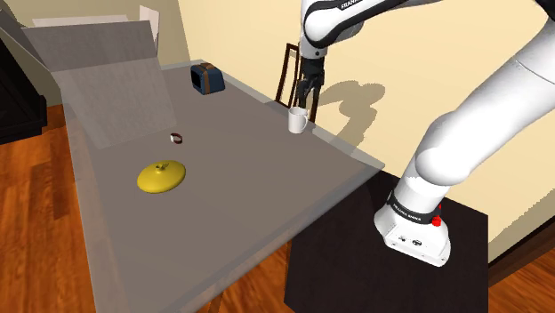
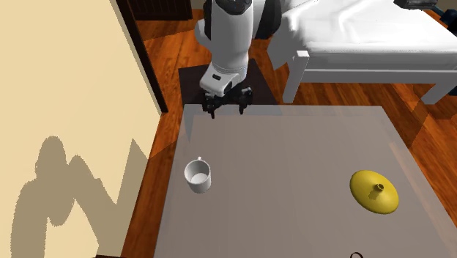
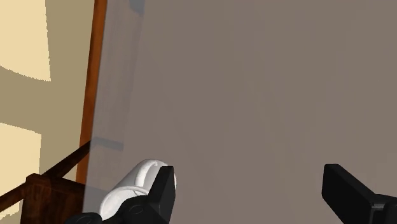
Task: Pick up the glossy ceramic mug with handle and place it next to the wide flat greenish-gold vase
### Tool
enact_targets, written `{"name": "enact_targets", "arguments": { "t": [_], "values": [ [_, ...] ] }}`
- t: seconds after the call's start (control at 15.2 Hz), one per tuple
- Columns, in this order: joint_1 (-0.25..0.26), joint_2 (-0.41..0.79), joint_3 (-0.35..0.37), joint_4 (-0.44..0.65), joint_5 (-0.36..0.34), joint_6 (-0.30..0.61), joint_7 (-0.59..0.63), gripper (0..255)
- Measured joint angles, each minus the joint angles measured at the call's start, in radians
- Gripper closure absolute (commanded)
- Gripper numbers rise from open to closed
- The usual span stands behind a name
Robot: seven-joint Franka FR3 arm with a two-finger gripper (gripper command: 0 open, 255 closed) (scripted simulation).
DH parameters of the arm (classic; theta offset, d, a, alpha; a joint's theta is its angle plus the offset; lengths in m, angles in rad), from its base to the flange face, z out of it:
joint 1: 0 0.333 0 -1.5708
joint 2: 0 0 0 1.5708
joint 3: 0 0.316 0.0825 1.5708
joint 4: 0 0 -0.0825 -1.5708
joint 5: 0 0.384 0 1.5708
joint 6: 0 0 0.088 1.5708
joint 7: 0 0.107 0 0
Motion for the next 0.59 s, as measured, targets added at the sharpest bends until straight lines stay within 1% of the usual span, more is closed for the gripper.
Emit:
{"name": "enact_targets", "arguments": {
  "t": [0.4,0.59],
  "values": [
    [-0.017,0.218,-0.037,0.098,0.009,0.128,-0.045,0],
    [-0.03,0.332,-0.054,0.166,0.024,0.177,-0.076,0]
  ]
}}
